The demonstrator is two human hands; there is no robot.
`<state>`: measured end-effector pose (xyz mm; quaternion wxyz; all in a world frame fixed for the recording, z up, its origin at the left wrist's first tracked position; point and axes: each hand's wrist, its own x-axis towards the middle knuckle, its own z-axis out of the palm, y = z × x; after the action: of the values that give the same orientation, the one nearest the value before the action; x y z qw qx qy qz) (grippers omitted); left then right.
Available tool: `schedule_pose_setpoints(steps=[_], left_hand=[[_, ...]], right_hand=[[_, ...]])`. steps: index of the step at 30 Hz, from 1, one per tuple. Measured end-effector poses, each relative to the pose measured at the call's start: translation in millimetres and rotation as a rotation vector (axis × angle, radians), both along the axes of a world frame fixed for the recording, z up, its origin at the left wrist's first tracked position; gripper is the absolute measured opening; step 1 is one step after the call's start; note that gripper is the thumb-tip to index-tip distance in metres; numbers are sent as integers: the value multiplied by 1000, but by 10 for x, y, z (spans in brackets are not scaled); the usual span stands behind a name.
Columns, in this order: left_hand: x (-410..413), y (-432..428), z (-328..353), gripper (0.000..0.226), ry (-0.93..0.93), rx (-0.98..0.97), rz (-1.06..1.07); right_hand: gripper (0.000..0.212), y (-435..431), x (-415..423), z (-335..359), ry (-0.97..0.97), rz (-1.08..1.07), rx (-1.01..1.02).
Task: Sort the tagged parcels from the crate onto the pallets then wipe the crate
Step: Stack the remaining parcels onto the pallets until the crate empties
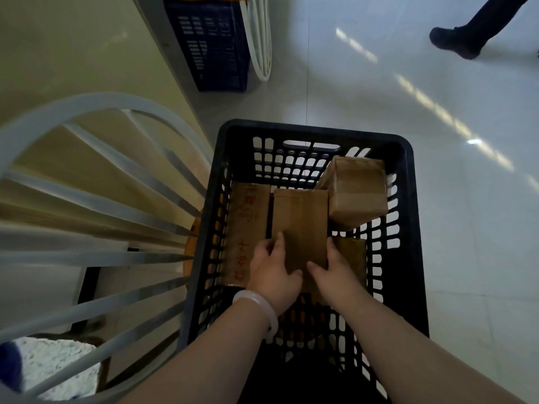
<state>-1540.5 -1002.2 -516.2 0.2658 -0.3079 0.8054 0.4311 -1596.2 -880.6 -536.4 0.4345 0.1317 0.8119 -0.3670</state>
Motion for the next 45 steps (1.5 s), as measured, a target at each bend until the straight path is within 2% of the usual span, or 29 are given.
schedule_pose_setpoints(steps=[5, 9, 13, 20, 25, 28, 30, 32, 34, 37, 40, 42, 45], left_hand=[[88, 60, 104, 81, 27, 17, 91], [228, 133, 390, 80, 92, -76, 98], [341, 205, 813, 78, 122, -148, 150], [458, 371, 1640, 108, 298, -135, 305], [453, 397, 2231, 108, 411, -173, 351], [517, 374, 2536, 99, 524, -62, 396], [558, 362, 2713, 94, 608, 26, 391], [588, 362, 2852, 93, 664, 72, 365], [615, 366, 2966, 97, 684, 131, 345], [622, 407, 3050, 79, 690, 160, 311], [595, 442, 3081, 64, 744, 51, 302], [564, 450, 3093, 58, 752, -125, 303], [525, 452, 3119, 64, 694, -412, 276]], right_hand=[[68, 61, 100, 112, -32, -114, -129], [65, 148, 241, 450, -9, -177, -212], [61, 250, 411, 948, -18, -117, -289], [38, 377, 620, 1982, 189, 30, -558], [46, 503, 626, 2576, 385, 171, -532], [63, 647, 448, 2785, 584, 215, -394], [77, 755, 285, 2889, 651, 199, -279], [83, 872, 147, 2984, 569, 166, -278], [70, 947, 102, 3089, 443, 148, -394], [58, 946, 147, 3156, 426, 125, -468], [62, 930, 172, 3167, 475, 98, -486], [61, 935, 185, 3209, 504, 111, -499], [57, 919, 247, 3279, 613, 152, -519]])
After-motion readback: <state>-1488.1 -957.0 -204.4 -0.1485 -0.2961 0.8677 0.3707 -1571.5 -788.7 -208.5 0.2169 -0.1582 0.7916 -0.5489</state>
